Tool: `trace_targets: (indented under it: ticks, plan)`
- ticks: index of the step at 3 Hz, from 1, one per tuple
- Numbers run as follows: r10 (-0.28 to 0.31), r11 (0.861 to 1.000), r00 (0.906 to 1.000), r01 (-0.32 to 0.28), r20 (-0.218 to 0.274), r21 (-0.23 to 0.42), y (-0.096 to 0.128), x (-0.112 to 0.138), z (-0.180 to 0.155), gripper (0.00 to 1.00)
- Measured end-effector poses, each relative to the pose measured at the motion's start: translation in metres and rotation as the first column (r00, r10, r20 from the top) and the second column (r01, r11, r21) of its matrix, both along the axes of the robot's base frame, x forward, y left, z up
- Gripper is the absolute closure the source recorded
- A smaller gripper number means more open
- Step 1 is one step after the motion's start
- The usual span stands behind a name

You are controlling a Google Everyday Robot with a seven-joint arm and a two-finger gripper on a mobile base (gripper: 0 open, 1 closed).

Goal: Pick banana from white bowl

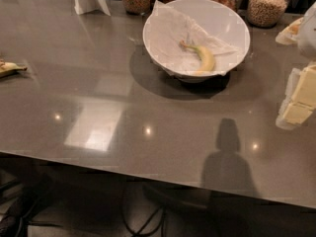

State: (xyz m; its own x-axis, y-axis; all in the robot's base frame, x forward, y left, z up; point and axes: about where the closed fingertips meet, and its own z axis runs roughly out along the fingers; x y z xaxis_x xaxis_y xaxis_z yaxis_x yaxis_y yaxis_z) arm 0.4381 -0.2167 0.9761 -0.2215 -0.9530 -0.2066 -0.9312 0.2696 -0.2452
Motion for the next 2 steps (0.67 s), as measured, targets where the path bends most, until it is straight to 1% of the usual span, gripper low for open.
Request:
trace_targets:
  ticks: [1,2]
  plan:
    - [0.0,1.0,1.0,0.0,0.0,0.0,0.0,0.0,0.0,0.0]
    - [-0.022,0.999,0.998,0.019,0.059,0.05,0.005,0.014,0.001,0.0]
